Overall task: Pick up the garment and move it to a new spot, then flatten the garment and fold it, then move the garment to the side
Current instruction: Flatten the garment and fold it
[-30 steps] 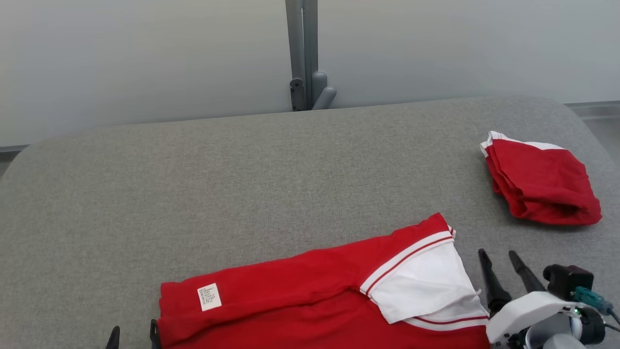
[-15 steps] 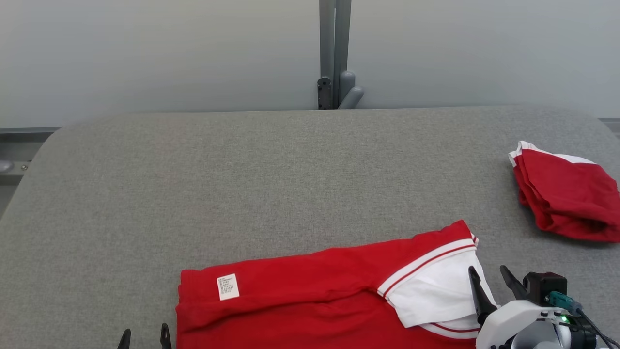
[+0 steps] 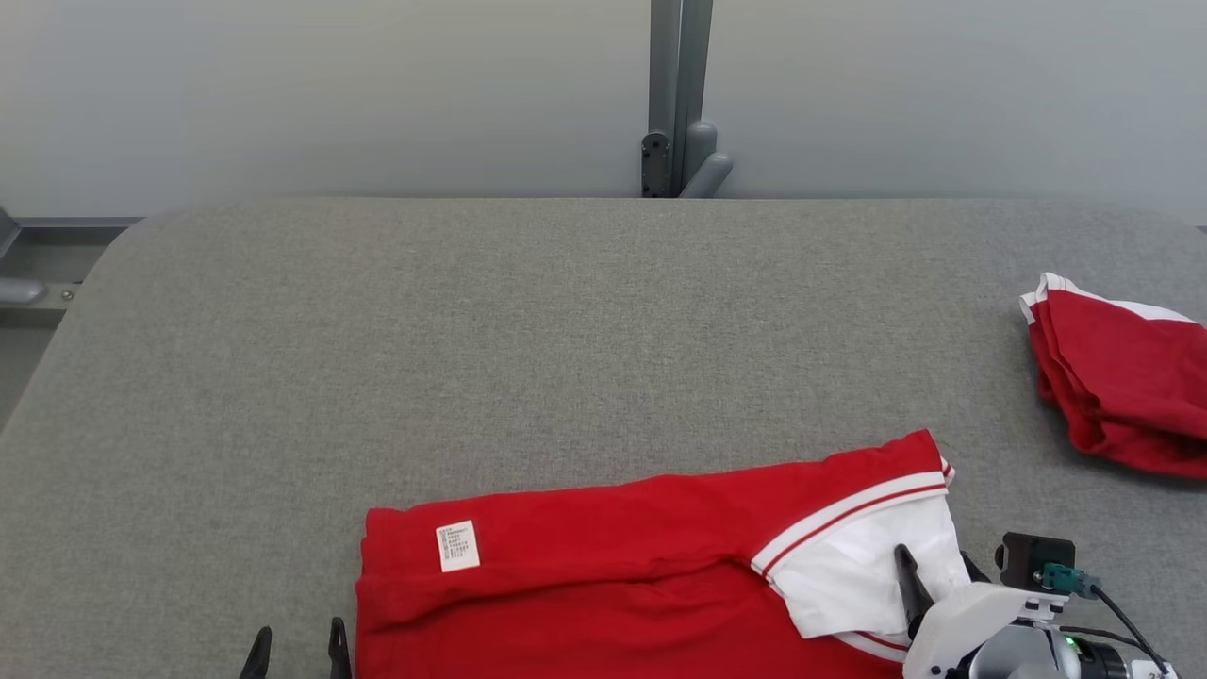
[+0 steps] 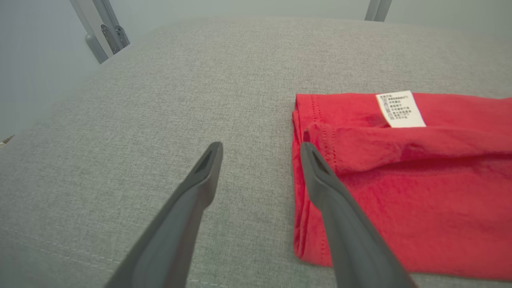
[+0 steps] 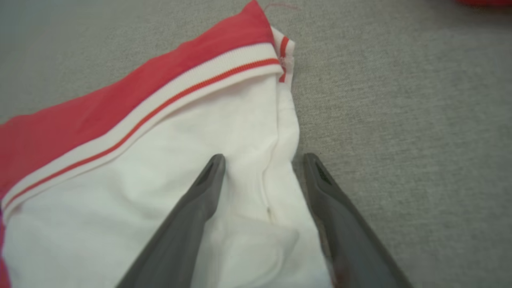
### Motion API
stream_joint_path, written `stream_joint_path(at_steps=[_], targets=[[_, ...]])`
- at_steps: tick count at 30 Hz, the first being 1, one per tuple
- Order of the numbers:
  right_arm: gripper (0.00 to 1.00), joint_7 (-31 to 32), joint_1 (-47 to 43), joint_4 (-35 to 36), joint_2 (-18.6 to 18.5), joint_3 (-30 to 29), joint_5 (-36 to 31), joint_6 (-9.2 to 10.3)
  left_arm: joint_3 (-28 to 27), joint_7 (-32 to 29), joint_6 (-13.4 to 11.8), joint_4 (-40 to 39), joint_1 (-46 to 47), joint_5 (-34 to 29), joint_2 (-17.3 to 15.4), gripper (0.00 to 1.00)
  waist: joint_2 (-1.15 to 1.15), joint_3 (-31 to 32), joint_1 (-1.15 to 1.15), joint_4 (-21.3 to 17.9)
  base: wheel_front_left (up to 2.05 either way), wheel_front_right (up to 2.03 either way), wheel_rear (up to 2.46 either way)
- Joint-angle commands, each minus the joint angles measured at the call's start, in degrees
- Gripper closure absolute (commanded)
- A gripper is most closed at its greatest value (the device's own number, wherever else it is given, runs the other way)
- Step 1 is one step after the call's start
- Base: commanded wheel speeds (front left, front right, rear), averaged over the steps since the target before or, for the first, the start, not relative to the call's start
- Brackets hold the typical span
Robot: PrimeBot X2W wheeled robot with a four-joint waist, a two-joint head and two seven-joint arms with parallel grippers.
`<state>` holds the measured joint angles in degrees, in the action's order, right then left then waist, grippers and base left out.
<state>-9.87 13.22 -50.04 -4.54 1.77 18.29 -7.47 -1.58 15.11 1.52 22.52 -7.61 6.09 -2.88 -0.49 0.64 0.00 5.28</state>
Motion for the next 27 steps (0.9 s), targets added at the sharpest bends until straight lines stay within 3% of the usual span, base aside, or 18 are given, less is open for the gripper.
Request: stream_joint_path(at_steps=[1, 2, 4, 5, 6, 13, 20, 27], targets=[[0.0, 0.4, -0.5, -0.97, 0.59, 0.88, 1.08, -0.02, 0.13, -0.01, -0.08, 0.05, 0.84, 0.24, -0.09, 0.0, 0.49, -0.14, 0.0, 0.16, 0.0, 0.0, 0.0], [0.34, 0.75, -0.54, -1.19, 1.03, 3.16, 3.17, -0.03, 0.28, -0.01, -0.23, 0.1, 1.05, 0.29, -0.1, 0.0, 0.49, -0.26, 0.0, 0.32, 0.0, 0.0, 0.0], [0.67, 1.04, -0.71, -1.36, 1.16, 5.24, 5.2, -0.1, 0.29, 0.0, -0.3, 0.16, 0.98, 0.3, -0.1, 0.0, 0.49, -0.41, 0.0, 0.39, 0.0, 0.0, 0.0], [0.89, 1.33, -0.8, -1.54, 1.08, 6.15, 6.1, -0.12, 0.31, 0.0, -0.37, 0.28, 0.88, 0.25, -0.1, 0.0, 0.49, -0.47, 0.0, 0.42, 0.0, 0.0, 0.0], [1.0, 1.28, -0.8, -1.68, 0.74, 6.87, 6.88, -0.12, 0.3, -0.01, -0.36, 0.33, 0.85, 0.2, -0.09, 0.0, 0.49, -0.55, 0.0, 0.47, 0.0, 0.0, 0.0], [1.0, -0.71, 0.52, -3.12, -2.06, 8.77, 11.01, 0.09, 0.14, -0.01, -0.26, 0.67, 1.17, -0.18, -0.09, 0.0, 0.49, -1.02, 0.0, 0.94, 0.0, 0.0, 0.0], [1.0, -4.95, 2.41, -6.51, -6.41, 1.0, 10.58, 0.11, 0.37, 0.0, -0.02, 0.61, 0.86, 0.23, -0.09, 0.0, 0.49, -1.11, 0.0, 0.66, 0.0, 0.0, 0.0], [1.0, -5.32, 0.78, -1.46, -5.92, -1.98, 7.5, 0.05, 1.0, 0.0, -0.34, 0.65, 0.47, 1.3, -0.09, 0.0, 0.49, -0.99, 0.0, -0.87, 0.0, 0.0, 0.0]])
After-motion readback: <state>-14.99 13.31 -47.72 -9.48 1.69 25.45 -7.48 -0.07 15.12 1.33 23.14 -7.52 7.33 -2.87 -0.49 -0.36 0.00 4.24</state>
